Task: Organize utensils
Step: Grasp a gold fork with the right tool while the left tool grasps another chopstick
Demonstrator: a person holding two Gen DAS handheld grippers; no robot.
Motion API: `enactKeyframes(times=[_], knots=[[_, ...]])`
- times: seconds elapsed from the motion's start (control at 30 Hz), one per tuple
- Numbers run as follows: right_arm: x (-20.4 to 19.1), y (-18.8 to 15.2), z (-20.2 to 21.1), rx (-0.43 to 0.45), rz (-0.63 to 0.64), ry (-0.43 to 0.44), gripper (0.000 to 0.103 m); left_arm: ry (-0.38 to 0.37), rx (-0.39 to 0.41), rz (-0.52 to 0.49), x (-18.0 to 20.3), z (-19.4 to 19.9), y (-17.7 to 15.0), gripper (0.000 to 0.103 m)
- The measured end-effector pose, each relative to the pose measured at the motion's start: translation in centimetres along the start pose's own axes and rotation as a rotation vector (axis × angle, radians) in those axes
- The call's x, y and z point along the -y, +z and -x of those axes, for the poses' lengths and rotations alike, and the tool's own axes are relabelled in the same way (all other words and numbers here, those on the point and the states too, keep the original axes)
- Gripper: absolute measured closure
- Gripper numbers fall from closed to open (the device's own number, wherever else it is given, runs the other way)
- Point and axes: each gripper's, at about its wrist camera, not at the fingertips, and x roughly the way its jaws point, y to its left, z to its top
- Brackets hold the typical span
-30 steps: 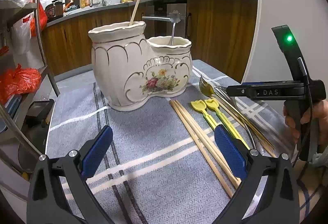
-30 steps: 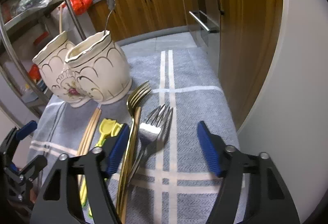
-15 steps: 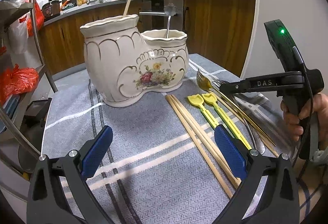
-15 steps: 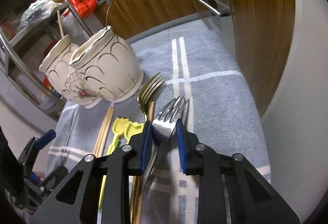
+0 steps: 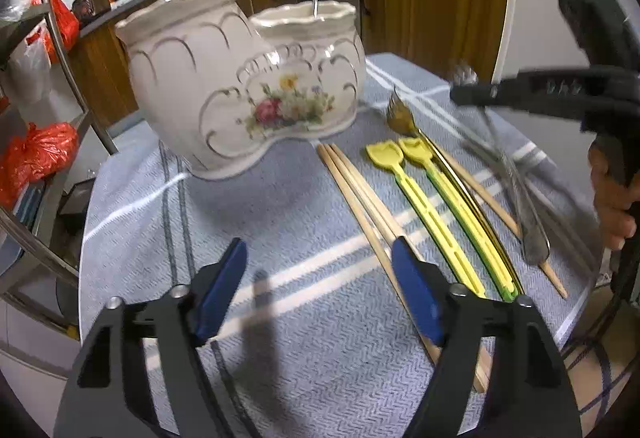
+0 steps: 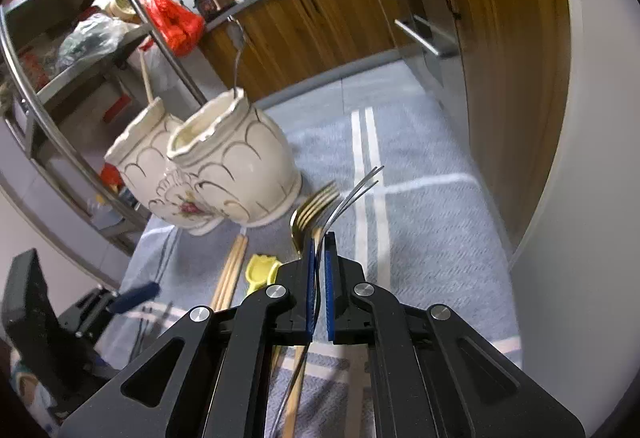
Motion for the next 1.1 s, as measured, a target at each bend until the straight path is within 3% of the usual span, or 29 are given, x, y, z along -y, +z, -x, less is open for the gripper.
enactKeyframes(times=[0.3, 0.47, 0.53, 0.6, 0.87, 1.1], knots=[[-1.8, 0.5, 3.4, 0.147, 0.091, -0.031, 0.099, -0.027, -0.071, 0.010, 0.8, -0.4, 0.9, 0.062], [-3.3, 0.3, 5.8, 0.261, 0.178, -0.044, 0.100, -0.006, -0.090, 0.015, 0.9, -1.2, 2.2, 0.070], [-3.6, 0.2, 6.4, 0.287, 0.196, -0.042, 0.100, -0.020, -0.086, 0.011, 0.8, -1.3, 2.5, 0.086], [-3.5, 0.1, 6.9, 0.308, 0.203, -0.034, 0.100, -0.021, -0.081, 0.005, 0.7, -1.2, 2.3, 0.095], [-3.5, 0.0, 7.8, 0.344, 0.200, -0.040, 0.100, -0.018, -0.017, 0.002, -0.3, 0.2, 1.0, 0.098], [-3.7, -0.2, 7.8, 0.348, 0.194, -0.042, 0.100, -0.089, 0.149, 0.003, -2.2, 3.8, -0.6, 0.098]])
